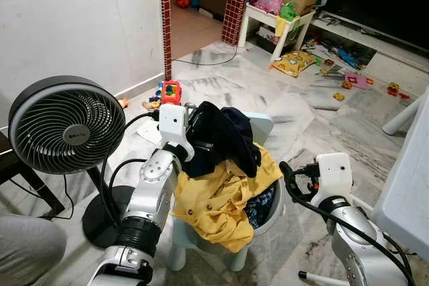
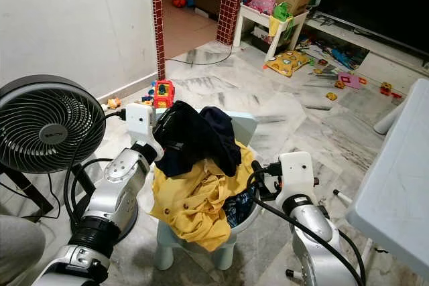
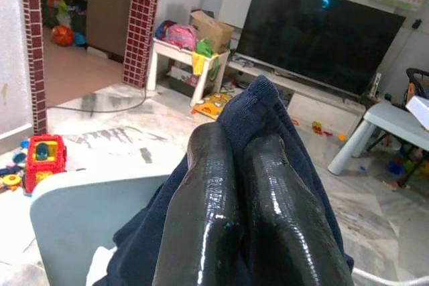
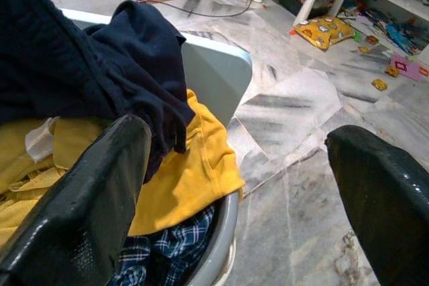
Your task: Hang hanger
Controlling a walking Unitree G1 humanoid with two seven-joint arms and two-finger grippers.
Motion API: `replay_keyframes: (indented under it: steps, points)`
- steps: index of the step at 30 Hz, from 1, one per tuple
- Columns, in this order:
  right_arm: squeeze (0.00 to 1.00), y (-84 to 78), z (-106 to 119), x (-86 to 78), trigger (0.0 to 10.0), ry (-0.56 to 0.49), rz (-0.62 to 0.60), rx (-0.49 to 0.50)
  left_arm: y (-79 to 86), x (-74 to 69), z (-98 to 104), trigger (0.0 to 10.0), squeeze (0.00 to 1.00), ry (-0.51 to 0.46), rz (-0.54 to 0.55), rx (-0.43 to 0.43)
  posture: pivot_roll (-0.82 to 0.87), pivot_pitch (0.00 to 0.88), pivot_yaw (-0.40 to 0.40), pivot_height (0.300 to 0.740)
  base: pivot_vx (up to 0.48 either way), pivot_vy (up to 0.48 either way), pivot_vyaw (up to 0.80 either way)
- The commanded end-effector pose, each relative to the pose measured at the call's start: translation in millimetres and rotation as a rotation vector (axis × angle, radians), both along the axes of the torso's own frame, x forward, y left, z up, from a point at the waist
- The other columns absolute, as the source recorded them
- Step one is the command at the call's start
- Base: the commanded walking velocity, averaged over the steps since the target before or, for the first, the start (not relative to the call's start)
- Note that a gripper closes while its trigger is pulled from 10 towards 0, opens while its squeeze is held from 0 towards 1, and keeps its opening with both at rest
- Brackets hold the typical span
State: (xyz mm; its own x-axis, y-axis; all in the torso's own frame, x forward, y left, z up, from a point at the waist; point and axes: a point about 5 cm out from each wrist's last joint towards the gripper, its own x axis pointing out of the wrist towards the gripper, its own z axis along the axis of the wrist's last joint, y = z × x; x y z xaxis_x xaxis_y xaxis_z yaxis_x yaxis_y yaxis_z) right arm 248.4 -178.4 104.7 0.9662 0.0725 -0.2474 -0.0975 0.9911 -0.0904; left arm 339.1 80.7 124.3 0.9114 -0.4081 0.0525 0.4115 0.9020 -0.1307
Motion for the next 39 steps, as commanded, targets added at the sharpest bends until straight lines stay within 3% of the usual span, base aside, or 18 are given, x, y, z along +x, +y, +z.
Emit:
replay_keyframes:
  steps: [1, 2, 9, 13, 16, 21, 25, 30, 39]
  points:
    - [0.00, -3.0, 1, 1.7, 10.0, -0.005, -0.003, -0.015, -9.7, 1.3, 4, 7.7, 0.00, -0.007, -0.046, 0.015, 0.04, 0.000, -0.130, 0.740, 0.000, 0.000, 0.00]
    - [0.00, -3.3, 1, 1.9, 10.0, -0.009, -0.005, -0.015, -10.9, 0.4, 3, 10.0, 0.00, -0.009, -0.063, 0.025, 0.04, 0.000, -0.129, 0.740, 0.000, 0.000, 0.00]
    - [0.00, -11.5, 14, 2.7, 10.0, -0.105, -0.064, 0.017, -18.5, -16.1, -7, 10.0, 0.00, -0.085, -0.233, 0.205, 0.03, 0.000, -0.128, 0.740, 0.000, 0.000, 0.00]
    - [0.00, -12.6, 20, 2.4, 10.0, -0.142, -0.080, 0.053, -17.9, -18.3, -9, 10.0, 0.00, -0.074, -0.249, 0.199, 0.03, 0.000, -0.131, 0.740, 0.000, 0.000, 0.00]
    - [0.00, -16.7, 30, 1.5, 10.0, -0.219, -0.142, 0.153, -19.8, -18.4, -9, 10.0, 0.00, -0.068, -0.250, 0.188, 0.03, 0.000, -0.135, 0.740, 0.000, 0.000, 0.00]
    - [0.00, -17.1, 26, 4.2, 10.0, -0.223, -0.202, 0.243, -27.5, -16.0, -6, 10.0, 0.00, -0.074, -0.253, 0.169, 0.04, 0.000, -0.137, 0.740, 0.000, 0.000, 0.00]
    - [0.00, -8.4, 20, 10.3, 10.0, -0.215, -0.213, 0.300, -32.7, -14.4, -4, 10.0, 0.00, -0.078, -0.272, 0.173, 0.05, 0.000, -0.131, 0.740, 0.000, 0.000, -0.20]
    - [0.00, 6.6, 22, 19.0, 10.0, -0.231, -0.187, 0.315, -34.5, -11.7, 0, 10.0, 0.00, -0.077, -0.312, 0.152, 0.06, 0.000, -0.109, 0.740, 0.000, 0.000, -0.80]
    - [0.00, -0.4, 21, 24.7, 10.0, -0.230, -0.208, 0.286, -39.8, -12.5, -3, 10.0, 0.00, -0.057, -0.330, 0.135, 0.04, 0.000, -0.100, 0.740, 0.000, -0.265, -0.61]
